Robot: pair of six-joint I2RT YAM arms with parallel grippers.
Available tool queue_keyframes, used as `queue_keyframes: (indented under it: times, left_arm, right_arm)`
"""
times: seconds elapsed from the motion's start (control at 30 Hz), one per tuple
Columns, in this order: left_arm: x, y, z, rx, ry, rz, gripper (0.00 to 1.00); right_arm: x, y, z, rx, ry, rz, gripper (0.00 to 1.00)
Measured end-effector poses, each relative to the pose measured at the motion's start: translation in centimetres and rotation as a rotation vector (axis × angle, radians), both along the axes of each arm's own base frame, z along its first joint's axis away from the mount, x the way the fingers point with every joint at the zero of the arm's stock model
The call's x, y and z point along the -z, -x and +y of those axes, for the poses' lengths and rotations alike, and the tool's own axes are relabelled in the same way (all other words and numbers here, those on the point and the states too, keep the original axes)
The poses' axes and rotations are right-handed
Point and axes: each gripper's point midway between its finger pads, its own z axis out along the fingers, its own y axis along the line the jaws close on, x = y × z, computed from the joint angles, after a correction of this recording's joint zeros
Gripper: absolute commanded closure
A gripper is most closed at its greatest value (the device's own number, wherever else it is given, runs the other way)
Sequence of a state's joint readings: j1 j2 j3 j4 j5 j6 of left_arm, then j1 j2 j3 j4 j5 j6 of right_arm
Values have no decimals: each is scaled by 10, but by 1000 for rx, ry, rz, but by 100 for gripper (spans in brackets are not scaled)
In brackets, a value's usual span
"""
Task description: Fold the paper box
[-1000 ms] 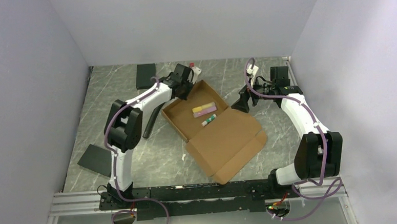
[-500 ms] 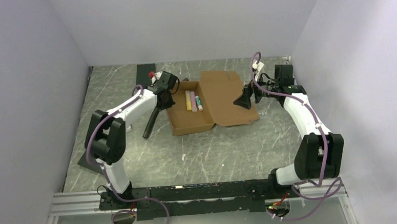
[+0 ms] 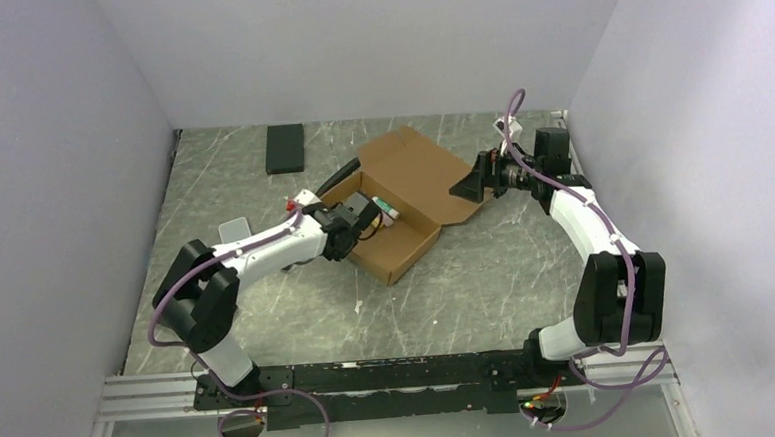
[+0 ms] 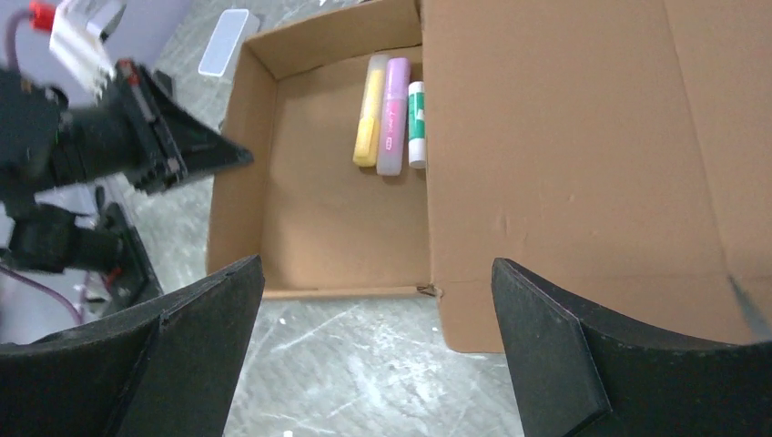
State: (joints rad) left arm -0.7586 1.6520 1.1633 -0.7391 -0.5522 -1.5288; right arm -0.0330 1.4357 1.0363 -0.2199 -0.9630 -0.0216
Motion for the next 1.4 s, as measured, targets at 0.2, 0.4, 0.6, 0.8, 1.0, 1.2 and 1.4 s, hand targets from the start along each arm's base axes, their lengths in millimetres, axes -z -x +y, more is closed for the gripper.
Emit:
queue_keyframes:
  times: [0.2, 0.4, 0.6, 0.8, 1.0, 1.2, 1.4]
  left_arm:
    - [6, 17, -22, -90, -3, -25, 71]
    - [18, 23, -48, -86, 1, -31, 36]
    - [17, 25, -54, -27, -3, -36, 12]
    - [-7, 30, -43, 157, -64, -83, 2]
    - [-48, 48, -21, 489, -119, -226, 1]
    - [-66, 79, -9, 792, -82, -392, 3]
    - [-86, 90, -4, 874, -48, -495, 4]
  right_arm:
    - [7, -12, -12, 145, -71, 120, 0]
    - [28, -21, -43, 345, -113, 231, 0]
    - [49, -36, -75, 586, -83, 306, 0]
    - [86, -47, -86, 702, -69, 412, 5]
    - [120, -51, -81, 751, -53, 519, 19]
    - [134, -72, -67, 753, -49, 565, 47]
    - [135, -89, -68, 784, -78, 579, 86]
